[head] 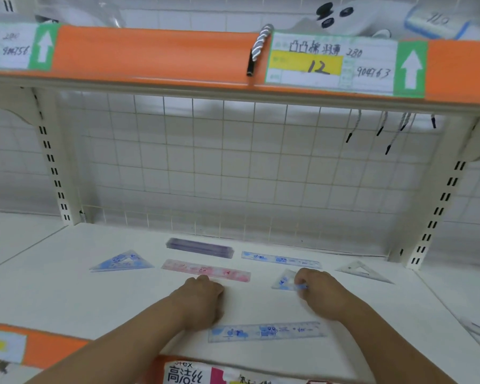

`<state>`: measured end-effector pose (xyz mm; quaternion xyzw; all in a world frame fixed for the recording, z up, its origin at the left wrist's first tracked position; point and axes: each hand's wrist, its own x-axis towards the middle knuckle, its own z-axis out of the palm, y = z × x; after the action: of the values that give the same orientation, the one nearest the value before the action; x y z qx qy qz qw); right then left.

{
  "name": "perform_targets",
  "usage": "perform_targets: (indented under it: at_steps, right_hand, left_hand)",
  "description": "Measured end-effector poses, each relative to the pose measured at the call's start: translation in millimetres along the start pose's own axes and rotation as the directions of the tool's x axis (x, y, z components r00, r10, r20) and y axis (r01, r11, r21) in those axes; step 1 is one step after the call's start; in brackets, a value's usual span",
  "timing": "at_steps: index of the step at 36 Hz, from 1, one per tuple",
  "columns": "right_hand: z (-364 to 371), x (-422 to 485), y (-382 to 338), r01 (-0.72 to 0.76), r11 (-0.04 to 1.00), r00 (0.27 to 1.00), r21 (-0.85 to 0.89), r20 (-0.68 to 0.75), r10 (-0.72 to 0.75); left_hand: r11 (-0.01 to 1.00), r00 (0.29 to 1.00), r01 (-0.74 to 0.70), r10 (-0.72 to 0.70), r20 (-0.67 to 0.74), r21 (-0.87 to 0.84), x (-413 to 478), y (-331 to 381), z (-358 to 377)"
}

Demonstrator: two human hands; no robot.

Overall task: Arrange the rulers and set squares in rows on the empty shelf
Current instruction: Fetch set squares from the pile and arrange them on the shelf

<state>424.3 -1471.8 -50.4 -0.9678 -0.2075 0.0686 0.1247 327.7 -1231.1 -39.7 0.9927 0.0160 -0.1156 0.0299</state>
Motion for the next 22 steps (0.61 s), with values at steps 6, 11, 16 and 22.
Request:
perform_targets:
  at_steps: [6, 11, 16, 22]
  right_hand:
    - [-3, 3, -3, -0.007, 1.0, 1.0, 0.001, 0.021, 0.007]
    - [-3, 1, -3, -0.007, 1.0, 1.0, 0.016, 0.011, 0.007]
    - [-3, 0, -5, -0.018, 1.0, 1.0, 0.013, 0.004, 0.018]
    - [-1, -2, -6, -0.013, 1.0, 1.0, -0.013, -0.005, 0.012]
  left_hand:
    - [1.0, 1.0, 0.006, -0.006, -0.001, 0.009, -2, -2, 1]
    - [1.0, 1.0, 0.006, -0.006, 0.0, 0.011, -4, -5, 1]
    - [1.0, 1.0, 0.009, -0.009, -0.004, 0.001, -6, -7, 0]
    - [1.0, 1.0, 0.006, -0.006, -0.009, 0.002, -7, -13, 2]
